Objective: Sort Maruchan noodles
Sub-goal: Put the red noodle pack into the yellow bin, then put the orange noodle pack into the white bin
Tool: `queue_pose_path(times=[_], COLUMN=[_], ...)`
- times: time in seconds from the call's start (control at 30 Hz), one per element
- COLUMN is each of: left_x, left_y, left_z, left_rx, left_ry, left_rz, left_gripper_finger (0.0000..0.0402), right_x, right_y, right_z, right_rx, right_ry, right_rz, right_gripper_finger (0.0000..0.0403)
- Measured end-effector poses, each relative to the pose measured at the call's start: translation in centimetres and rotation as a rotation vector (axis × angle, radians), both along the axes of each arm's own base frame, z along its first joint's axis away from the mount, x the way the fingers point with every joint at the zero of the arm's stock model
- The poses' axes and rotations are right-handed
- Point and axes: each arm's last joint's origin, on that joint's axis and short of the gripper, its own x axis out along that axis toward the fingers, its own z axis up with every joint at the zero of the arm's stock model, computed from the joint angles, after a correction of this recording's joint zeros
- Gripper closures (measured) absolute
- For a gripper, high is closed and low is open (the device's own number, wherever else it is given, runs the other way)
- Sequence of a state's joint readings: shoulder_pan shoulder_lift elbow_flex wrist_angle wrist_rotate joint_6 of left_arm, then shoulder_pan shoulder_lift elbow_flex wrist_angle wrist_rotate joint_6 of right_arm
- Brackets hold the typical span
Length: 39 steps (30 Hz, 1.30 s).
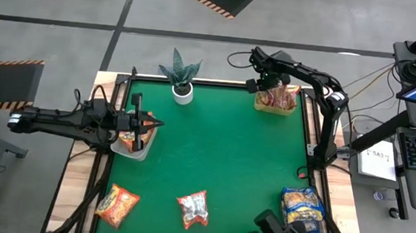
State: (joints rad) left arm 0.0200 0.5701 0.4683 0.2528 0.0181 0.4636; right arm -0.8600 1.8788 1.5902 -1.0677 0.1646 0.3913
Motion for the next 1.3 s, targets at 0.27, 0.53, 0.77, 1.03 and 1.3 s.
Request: queue_pose_path(times=[0.27,0.53,0.77,1.03,1.3], left_x=[0.0,1.4,3.5,5.8,7.1], left_y=[0.0,0.0,0.0,-1.8,-3.6], left_z=[0.1,-0.7,-2.3,-4.9,-5.4], left_rx=[-0.039,-0.163,-0.357,-0.509,-0.638], left_ry=[-0.015,0.045,0.151,0.32,0.404], left_rz=[-0.005,-0.02,-0.032,-0.091,-0.145], left_gripper_finger=[0.0402,0.0402,0.0402,0.0402,0.0402], right_x=[-0.7,0.1,3.0,2.6,0.2], right_y=[1.0,6.0,14.8,25.6,30.4], right_z=[3.5,7.7,7.7,2.6,-1.1], right_rx=[-0.057,-0.135,-0.277,-0.41,-0.472], right_ry=[-0.048,-0.127,-0.291,-0.498,-0.74], right_rz=[0.028,0.146,0.512,0.981,1.099], right_gripper_finger=[0.0294,0.0262,0.0257,0.0257,0.0273])
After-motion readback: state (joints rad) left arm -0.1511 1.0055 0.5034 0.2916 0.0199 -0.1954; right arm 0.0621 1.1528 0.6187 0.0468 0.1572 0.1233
